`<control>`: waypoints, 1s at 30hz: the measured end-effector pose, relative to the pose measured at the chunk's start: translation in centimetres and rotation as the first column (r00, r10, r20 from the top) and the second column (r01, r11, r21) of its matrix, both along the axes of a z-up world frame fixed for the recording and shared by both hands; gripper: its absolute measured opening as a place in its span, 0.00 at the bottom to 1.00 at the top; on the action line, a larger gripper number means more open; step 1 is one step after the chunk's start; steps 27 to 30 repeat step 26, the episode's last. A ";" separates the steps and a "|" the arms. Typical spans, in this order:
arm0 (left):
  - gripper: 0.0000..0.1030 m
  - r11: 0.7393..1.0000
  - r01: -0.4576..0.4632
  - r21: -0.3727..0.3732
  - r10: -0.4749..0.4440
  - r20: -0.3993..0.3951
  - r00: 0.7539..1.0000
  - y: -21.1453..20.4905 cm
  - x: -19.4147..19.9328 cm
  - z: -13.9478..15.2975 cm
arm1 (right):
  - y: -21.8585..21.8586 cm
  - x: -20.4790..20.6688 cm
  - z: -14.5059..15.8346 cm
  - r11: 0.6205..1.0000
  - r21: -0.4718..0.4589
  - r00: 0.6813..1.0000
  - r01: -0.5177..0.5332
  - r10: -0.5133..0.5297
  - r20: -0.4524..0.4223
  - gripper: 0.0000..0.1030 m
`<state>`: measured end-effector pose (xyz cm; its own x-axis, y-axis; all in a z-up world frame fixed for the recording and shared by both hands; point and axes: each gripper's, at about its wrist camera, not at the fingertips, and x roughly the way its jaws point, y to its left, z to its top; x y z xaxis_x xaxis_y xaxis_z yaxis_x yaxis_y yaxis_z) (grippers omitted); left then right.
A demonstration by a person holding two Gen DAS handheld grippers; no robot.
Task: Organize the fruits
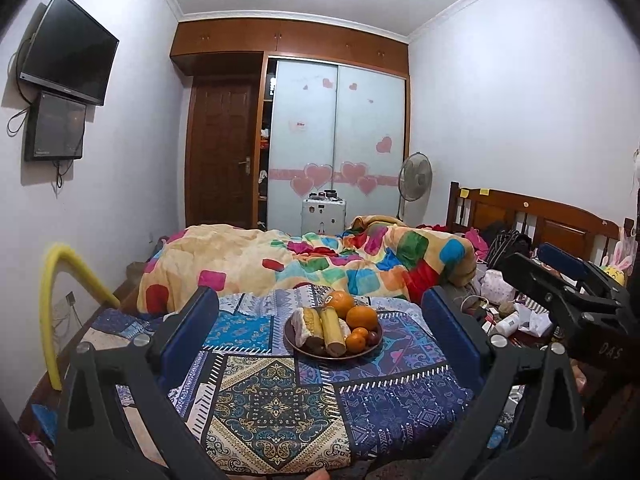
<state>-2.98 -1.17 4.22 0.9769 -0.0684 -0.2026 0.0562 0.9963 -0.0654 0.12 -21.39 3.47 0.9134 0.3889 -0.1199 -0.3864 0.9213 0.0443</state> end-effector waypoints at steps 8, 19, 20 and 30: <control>1.00 1.000 0.013 -0.008 -0.013 -0.009 1.000 0.0 0.2 -0.2 | 0.2 0.0 0.0 1.000 -0.007 1.000 -0.002 0.002 0.005 1.00; 1.00 1.000 0.012 -0.010 -0.012 -0.020 1.000 -0.2 0.8 -0.6 | 0.2 0.2 0.0 1.000 0.002 1.000 -0.010 0.010 -0.002 1.00; 1.00 1.000 0.013 -0.011 -0.013 -0.021 1.000 -0.2 0.8 -0.7 | 0.1 0.2 0.0 1.000 0.002 1.000 -0.010 0.010 -0.003 1.00; 1.00 1.000 0.018 -0.019 -0.019 -0.030 0.999 -0.1 1.0 -0.8 | 0.1 0.4 0.0 1.000 -0.003 1.000 -0.004 0.004 -0.010 1.00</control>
